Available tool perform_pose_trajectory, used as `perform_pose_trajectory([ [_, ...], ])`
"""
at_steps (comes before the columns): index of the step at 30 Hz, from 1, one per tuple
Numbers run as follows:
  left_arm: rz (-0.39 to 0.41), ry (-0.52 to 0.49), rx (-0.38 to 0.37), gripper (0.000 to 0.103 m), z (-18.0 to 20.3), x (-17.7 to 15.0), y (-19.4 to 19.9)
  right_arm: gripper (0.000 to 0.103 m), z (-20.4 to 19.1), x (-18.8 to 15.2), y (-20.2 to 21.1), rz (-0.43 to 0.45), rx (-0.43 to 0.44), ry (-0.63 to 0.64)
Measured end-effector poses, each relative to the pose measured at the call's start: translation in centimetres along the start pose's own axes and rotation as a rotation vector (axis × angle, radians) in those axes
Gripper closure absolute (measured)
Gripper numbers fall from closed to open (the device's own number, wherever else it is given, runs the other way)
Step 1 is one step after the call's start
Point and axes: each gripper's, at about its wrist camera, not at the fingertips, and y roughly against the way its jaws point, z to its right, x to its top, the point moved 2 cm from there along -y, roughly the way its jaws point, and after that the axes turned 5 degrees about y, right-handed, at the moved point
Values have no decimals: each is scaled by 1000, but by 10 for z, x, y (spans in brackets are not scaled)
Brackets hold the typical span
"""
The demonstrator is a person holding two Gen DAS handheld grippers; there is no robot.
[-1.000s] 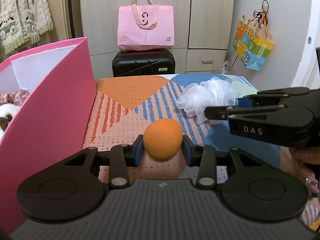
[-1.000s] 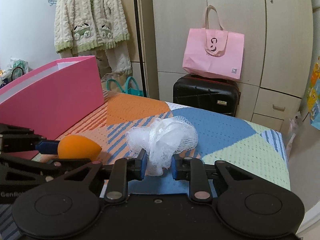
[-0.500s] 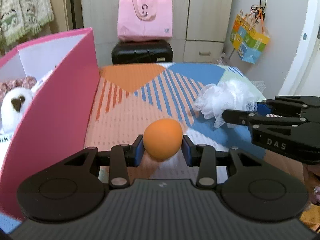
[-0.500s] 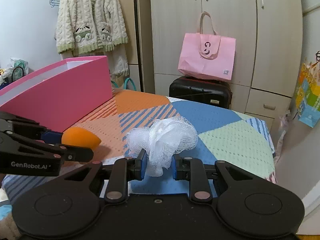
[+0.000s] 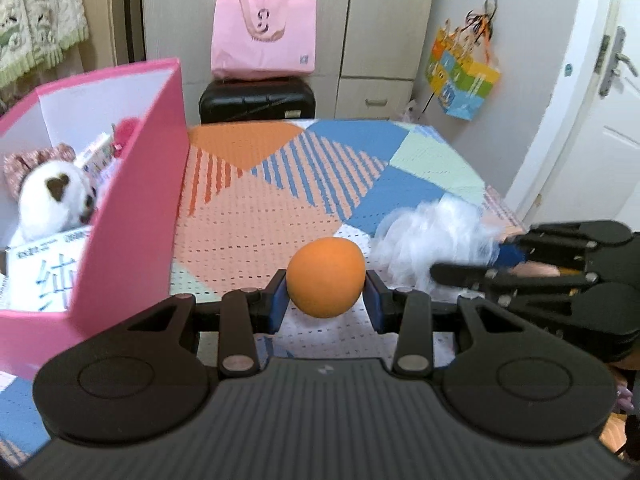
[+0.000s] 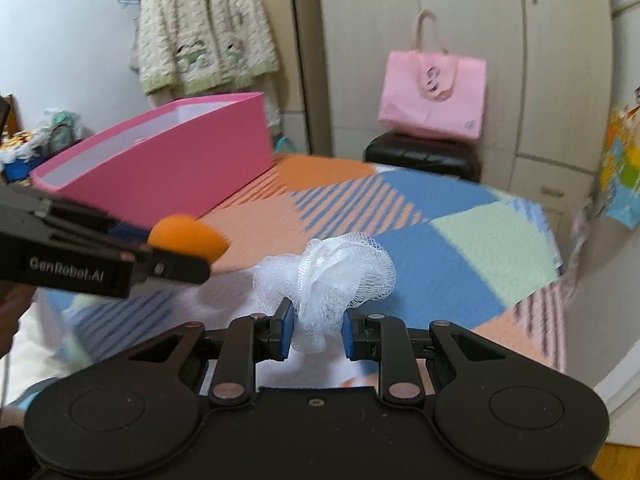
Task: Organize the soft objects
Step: 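Lift and carry the orange ball and mesh puff over the pink box with both grippers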
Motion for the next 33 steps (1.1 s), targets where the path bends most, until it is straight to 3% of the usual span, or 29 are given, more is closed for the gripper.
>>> perform_pose_trajectory([
  [5, 22, -46, -9, 64, 1, 0, 30, 76, -20, 4, 13, -35, 50, 17],
  [9, 32, -47, 32, 64, -6, 0, 44, 76, -29, 9, 18, -84, 99, -21],
  [17, -19, -16, 22, 64, -32, -3, 71, 76, -61, 25, 36, -98, 167, 51],
  [28, -136, 14, -75, 64, -76, -12, 120, 75, -106, 65, 35, -168, 304, 161],
  [33, -87, 6, -61, 64, -101, -7, 144, 75, -129, 89, 33, -133, 305, 201],
])
